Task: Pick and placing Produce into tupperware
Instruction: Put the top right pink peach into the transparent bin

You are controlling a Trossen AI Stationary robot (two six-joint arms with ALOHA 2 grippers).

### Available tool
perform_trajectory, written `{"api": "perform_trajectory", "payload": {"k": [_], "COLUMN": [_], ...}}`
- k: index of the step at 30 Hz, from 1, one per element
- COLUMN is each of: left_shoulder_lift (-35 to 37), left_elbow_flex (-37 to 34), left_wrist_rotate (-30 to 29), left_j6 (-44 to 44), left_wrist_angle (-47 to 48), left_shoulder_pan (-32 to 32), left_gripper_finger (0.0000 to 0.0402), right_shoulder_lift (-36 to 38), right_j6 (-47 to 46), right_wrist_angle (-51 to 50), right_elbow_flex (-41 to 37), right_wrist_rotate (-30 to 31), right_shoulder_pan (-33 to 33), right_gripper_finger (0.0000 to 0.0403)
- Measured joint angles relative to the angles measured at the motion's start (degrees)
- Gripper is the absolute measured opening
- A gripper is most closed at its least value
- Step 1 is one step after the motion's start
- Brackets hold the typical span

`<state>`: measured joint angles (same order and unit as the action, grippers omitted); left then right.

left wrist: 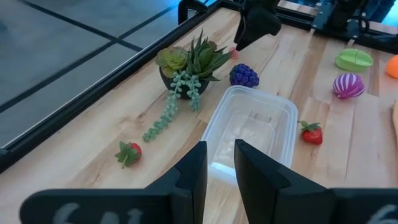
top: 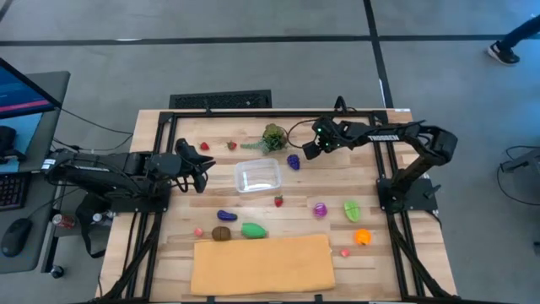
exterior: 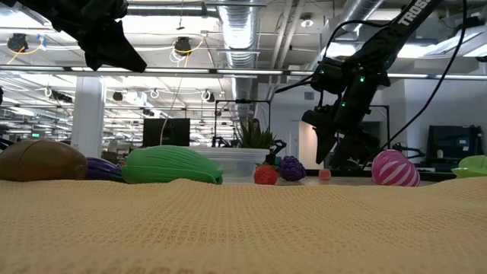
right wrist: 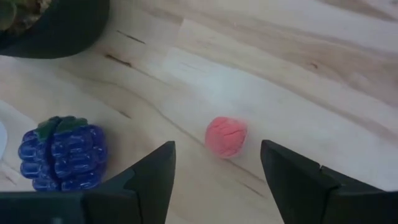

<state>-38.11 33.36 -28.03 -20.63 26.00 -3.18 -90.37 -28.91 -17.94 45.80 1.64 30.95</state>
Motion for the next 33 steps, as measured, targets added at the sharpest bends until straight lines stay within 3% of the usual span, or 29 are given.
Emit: {"api": "perform_trajectory", "payload": {"k": [28, 33], "left_shoulder_lift": [0.0, 0.0], "left_elbow_flex": [0.0, 0.0], "left_wrist_rotate": [-1.26, 0.56], "left_j6": [0.04, 0.38], "left_wrist_angle": [-0.35, -4.29], "left_shoulder_pan": [0.02, 0.02], "left_gripper_finger": [0.007, 0.007], "right_shoulder_lift": [0.04, -0.4], "right_j6": [0.47, -0.33], "right_wrist_angle": [0.62, 0.68], "right_elbow_flex": [0.0, 0.0], "right_wrist_rotate": [0.77, 0.7], "right_shoulder_pan": [1.45, 1.45], "right_gripper_finger": [0.0221, 0.0221]}}
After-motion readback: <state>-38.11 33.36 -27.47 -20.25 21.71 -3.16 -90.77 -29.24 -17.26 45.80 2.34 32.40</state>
